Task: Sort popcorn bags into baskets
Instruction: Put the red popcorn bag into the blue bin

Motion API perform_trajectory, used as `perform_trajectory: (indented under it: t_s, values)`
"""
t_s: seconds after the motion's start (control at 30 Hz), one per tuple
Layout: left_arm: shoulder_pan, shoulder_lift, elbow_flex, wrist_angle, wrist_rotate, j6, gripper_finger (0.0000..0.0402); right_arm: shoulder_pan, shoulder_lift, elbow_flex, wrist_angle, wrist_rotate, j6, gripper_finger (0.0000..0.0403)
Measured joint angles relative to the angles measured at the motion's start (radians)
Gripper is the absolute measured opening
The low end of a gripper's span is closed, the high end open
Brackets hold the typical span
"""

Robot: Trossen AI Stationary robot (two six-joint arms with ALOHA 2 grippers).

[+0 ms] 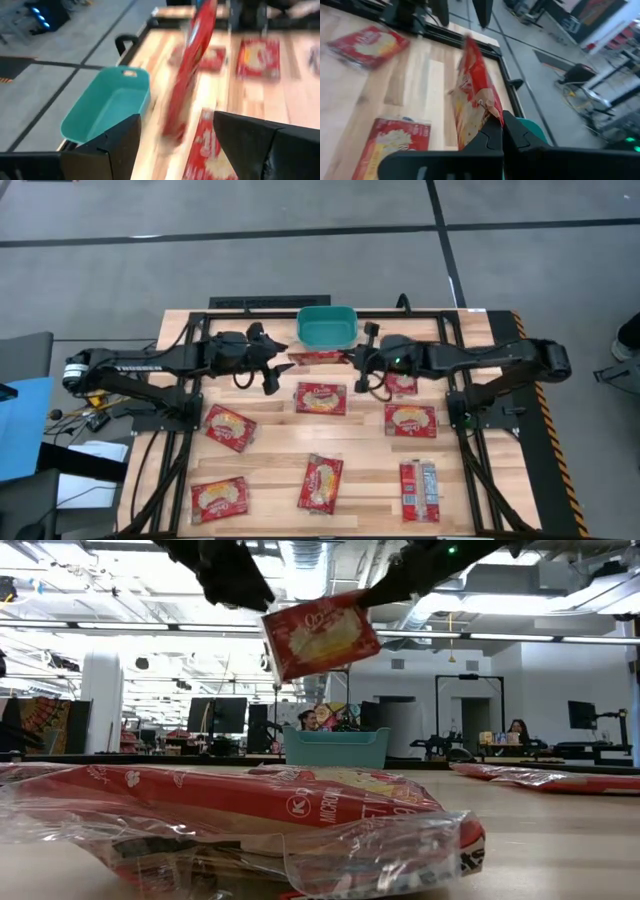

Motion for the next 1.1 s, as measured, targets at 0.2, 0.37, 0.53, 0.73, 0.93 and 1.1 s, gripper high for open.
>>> perform_trajectory:
  t_s: [0.2,0.37,0.53,0.73,0.93,1.1]
  values:
    - [0.028,0.048,0.000,0.008,0.066,0.102,0.0247,-0.029,-0.023,0.000,-0.054,-0.055,-0.039,0.0003]
    - [0.035,0.074,0.000,0.033,0.002,0.207,0.0247,-0.027,-0.024,0.000,-0.049,-0.120,-0.044,0.0003]
    - [0.033,0.093,-0.002,0.051,0.088,0.286,0.0228,-0.027,-0.024,0.000,-0.028,-0.127,-0.044,0.0003]
    - [0.054,0.117,-0.002,0.051,0.122,0.294,0.0076,-0.030,-0.024,0.000,-0.024,-0.126,-0.045,0.0003]
    - [0.101,0.133,-0.001,0.057,0.184,0.279,0.0011,-0.030,-0.024,0.000,-0.029,-0.125,-0.054,0.0003]
    - [0.136,0.134,0.031,0.031,0.176,0.303,0.0005,-0.051,-0.025,0.003,-0.138,-0.048,-0.021,0.0048]
